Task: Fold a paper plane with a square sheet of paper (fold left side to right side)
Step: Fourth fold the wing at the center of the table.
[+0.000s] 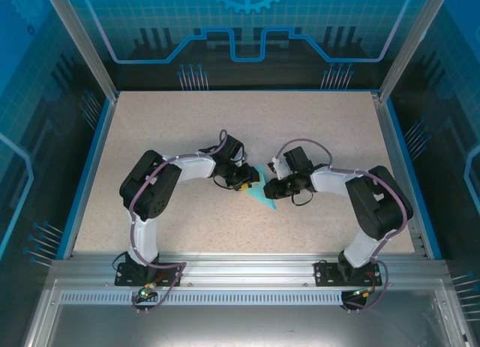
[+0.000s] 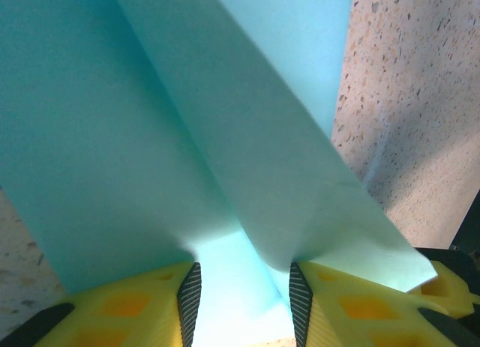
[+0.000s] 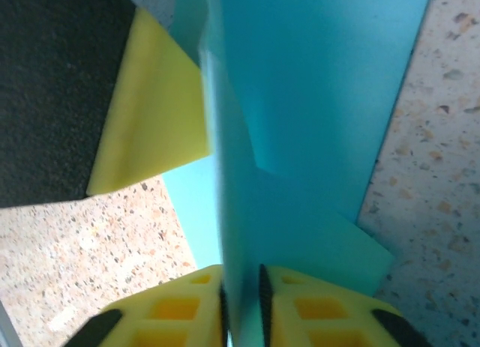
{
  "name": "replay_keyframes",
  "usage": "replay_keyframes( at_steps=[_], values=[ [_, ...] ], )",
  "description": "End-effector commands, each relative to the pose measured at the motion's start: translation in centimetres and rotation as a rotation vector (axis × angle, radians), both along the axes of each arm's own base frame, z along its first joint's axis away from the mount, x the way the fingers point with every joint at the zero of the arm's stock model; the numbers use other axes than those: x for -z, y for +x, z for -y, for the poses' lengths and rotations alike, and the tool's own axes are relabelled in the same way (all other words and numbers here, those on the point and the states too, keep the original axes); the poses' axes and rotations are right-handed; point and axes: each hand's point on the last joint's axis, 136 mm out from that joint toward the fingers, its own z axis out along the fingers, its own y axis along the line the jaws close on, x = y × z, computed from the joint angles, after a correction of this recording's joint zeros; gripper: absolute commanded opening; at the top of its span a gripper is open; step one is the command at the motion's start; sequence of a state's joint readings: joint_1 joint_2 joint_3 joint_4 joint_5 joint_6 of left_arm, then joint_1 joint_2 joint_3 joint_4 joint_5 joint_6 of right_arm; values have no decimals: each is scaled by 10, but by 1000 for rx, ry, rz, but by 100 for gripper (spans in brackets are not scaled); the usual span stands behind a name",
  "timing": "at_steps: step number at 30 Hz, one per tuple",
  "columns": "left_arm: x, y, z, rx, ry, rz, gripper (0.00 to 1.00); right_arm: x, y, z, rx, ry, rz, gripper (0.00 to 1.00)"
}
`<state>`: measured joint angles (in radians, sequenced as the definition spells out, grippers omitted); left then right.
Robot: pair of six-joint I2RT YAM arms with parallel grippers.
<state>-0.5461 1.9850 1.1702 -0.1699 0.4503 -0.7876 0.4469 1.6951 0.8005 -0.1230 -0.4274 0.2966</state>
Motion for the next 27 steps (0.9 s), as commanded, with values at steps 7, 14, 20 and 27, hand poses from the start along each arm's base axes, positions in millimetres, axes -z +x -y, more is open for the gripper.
replay_keyframes(
  at_steps=[7,14,20,27],
  values=[
    [13,-4,1,5,26,-30,45,-1,-1,-12,-29,54,-38,6],
    [19,-5,0,3,38,-46,46,2,0,-10,-20,65,-58,7],
    [23,-4,1,3,49,-57,46,2,1,-7,-7,96,-79,7],
    [27,-5,1,2,66,-66,46,-1,3,-5,-1,129,-93,12]
  ],
)
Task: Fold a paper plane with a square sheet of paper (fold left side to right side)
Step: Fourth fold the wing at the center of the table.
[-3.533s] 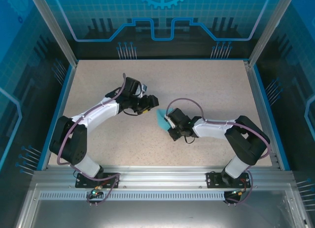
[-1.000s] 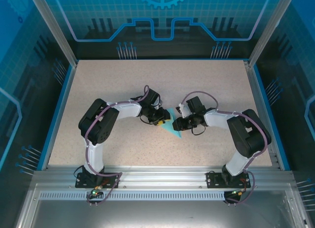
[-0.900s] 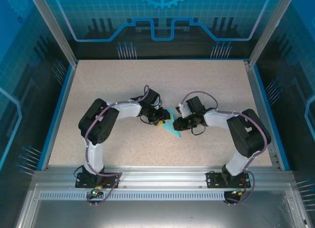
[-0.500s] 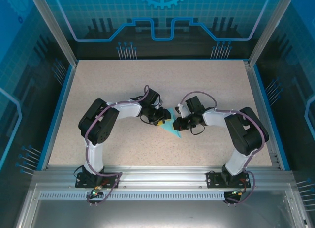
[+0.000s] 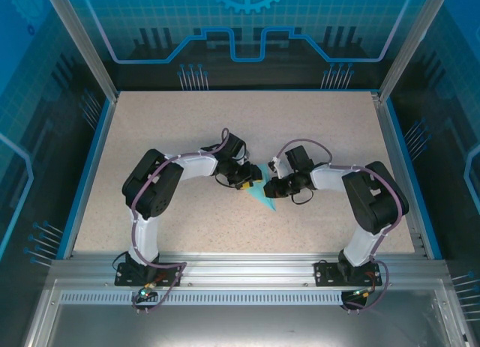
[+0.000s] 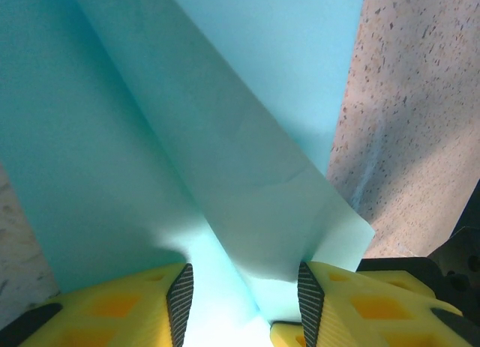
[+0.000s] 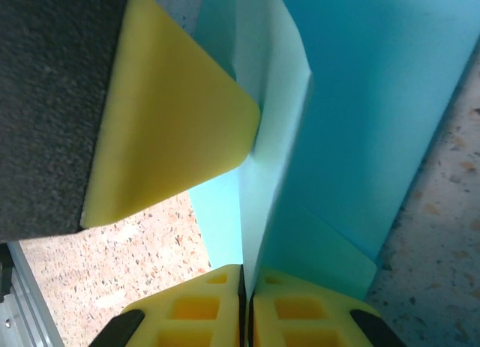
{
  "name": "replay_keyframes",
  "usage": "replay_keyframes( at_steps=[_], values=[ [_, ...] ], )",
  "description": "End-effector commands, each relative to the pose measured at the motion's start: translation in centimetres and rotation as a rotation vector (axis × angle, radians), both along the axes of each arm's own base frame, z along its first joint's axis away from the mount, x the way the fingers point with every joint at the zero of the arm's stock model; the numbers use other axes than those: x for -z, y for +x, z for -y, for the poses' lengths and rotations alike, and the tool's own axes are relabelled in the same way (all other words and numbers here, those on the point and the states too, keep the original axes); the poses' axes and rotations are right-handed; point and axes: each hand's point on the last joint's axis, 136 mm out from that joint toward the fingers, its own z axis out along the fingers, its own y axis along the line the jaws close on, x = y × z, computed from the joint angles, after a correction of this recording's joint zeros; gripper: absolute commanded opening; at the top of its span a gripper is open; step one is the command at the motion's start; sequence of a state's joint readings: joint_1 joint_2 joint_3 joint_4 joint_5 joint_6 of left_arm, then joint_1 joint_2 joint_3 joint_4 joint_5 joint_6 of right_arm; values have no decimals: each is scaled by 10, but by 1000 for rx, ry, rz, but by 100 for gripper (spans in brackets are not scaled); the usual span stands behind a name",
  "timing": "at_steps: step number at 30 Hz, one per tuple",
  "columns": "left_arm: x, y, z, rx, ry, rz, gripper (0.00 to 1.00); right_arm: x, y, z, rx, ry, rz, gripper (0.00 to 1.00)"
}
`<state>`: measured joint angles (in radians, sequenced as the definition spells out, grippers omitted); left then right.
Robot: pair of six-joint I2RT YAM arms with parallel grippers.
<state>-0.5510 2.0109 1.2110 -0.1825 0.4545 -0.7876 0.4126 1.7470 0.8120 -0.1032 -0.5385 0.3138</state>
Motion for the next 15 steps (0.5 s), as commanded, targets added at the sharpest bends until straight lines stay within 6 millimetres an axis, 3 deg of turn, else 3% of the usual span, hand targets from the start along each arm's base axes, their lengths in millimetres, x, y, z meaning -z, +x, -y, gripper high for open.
replay_keyframes(
  at_steps=[1,9,15],
  values=[
    [28,-10,-6,-7,72,-69,46,-3,3,-1,1,51,-25,12],
    [30,-11,-6,-7,83,-77,47,-1,3,-4,-3,70,-48,12],
    [32,-11,-7,-12,96,-88,47,-10,7,0,12,78,-31,22]
  ],
)
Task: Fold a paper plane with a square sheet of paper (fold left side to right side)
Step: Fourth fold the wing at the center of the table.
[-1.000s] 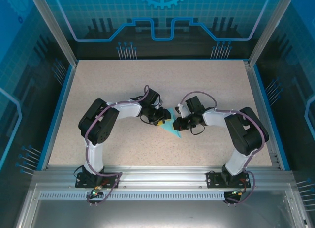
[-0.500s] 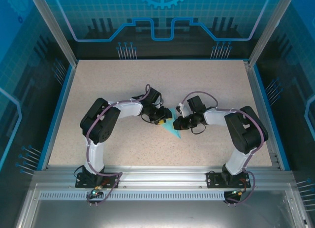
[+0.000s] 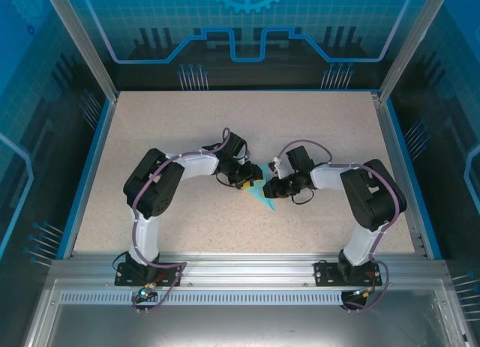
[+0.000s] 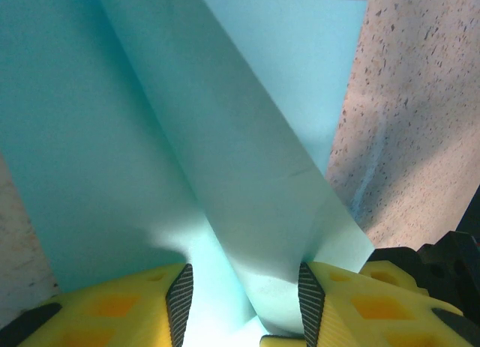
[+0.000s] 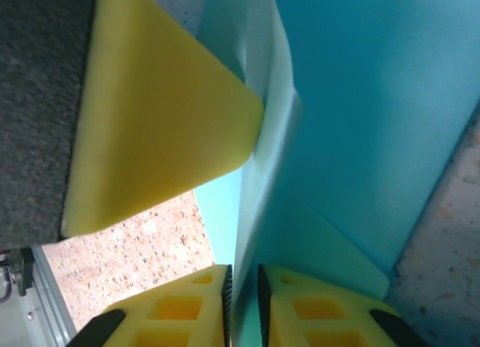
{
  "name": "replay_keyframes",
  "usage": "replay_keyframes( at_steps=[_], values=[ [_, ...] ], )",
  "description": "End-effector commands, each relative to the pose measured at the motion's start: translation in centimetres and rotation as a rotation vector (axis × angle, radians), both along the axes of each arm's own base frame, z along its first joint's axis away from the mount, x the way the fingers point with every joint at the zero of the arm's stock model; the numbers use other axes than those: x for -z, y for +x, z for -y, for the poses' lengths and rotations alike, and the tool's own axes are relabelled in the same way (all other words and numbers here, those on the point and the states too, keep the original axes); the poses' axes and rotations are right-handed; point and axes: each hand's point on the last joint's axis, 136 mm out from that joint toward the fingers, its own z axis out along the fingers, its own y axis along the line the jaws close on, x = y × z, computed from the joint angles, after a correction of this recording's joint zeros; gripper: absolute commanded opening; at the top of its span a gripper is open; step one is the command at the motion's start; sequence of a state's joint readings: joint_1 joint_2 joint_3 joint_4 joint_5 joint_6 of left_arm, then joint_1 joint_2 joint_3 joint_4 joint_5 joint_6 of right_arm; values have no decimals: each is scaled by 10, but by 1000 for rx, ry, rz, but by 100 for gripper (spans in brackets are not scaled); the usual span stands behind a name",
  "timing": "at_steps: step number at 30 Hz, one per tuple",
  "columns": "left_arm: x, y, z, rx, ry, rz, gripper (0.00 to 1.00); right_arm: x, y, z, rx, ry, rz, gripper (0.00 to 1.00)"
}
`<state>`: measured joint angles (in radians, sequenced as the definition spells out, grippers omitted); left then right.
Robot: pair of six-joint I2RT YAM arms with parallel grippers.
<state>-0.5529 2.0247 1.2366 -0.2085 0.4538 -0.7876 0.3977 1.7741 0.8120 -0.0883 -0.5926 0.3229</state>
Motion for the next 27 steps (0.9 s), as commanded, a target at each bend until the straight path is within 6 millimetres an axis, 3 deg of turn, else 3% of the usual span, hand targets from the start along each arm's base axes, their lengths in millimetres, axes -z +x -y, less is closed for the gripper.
replay_keyframes(
  at_steps=[1,8,17,25,27],
  values=[
    [33,-12,-9,-12,91,-77,47,-16,9,2,17,42,11,23],
    [34,-13,-9,-13,98,-82,47,-31,16,11,43,64,32,32],
    [34,-13,-9,-15,100,-82,47,-24,21,14,48,35,19,35],
    [32,-12,-9,-13,99,-80,47,-13,17,10,34,35,-23,29],
    [32,-12,-9,-13,100,-80,47,-20,26,5,31,44,-3,25]
  ],
)
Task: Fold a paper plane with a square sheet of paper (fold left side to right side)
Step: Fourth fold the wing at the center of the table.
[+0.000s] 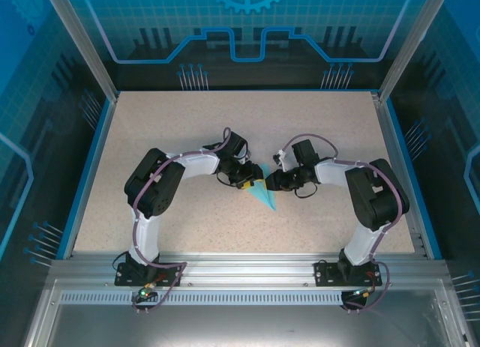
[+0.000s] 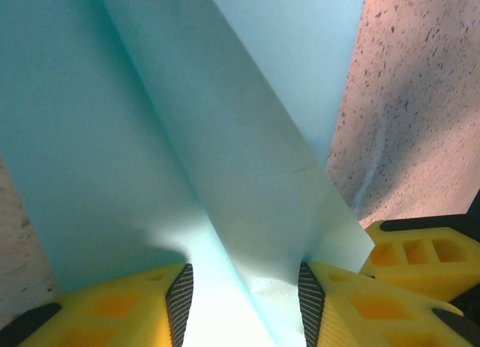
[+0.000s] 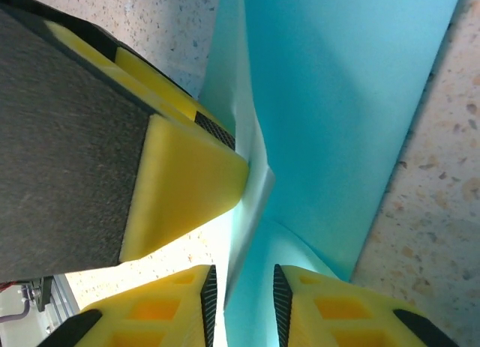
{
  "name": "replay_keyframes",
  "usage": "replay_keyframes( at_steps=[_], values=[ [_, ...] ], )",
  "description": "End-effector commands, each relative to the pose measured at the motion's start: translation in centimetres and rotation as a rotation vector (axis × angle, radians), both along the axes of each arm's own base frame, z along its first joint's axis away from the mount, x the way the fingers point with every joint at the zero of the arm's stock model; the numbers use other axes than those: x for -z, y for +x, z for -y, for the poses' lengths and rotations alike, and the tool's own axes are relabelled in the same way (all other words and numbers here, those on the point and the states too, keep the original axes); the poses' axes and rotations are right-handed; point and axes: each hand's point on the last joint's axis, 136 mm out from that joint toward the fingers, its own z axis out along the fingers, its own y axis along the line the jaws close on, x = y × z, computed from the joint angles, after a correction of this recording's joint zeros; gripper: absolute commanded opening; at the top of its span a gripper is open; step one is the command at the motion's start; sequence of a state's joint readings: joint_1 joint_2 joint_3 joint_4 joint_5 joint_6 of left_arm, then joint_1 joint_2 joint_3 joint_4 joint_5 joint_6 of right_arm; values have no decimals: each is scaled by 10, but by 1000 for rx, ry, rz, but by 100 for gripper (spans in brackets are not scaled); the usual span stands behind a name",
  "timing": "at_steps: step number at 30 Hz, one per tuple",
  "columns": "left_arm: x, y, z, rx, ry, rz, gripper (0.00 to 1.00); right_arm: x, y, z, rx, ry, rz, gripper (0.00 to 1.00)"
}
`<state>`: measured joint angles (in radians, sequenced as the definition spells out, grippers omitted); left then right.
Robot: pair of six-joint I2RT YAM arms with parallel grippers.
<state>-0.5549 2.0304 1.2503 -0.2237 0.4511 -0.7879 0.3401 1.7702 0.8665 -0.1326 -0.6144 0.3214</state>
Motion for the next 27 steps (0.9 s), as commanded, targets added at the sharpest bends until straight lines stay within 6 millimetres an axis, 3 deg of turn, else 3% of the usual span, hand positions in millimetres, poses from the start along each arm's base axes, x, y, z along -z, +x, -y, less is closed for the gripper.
replay_keyframes(
  at_steps=[1,9,27],
  values=[
    [31,-13,-10,-12,92,-73,47,-5,5,-5,-16,22,-9,23],
    [32,-13,-11,-13,99,-74,47,-4,5,1,-6,18,-16,7],
    [32,-14,-12,-13,102,-76,47,11,7,15,7,-10,-62,7]
  ],
)
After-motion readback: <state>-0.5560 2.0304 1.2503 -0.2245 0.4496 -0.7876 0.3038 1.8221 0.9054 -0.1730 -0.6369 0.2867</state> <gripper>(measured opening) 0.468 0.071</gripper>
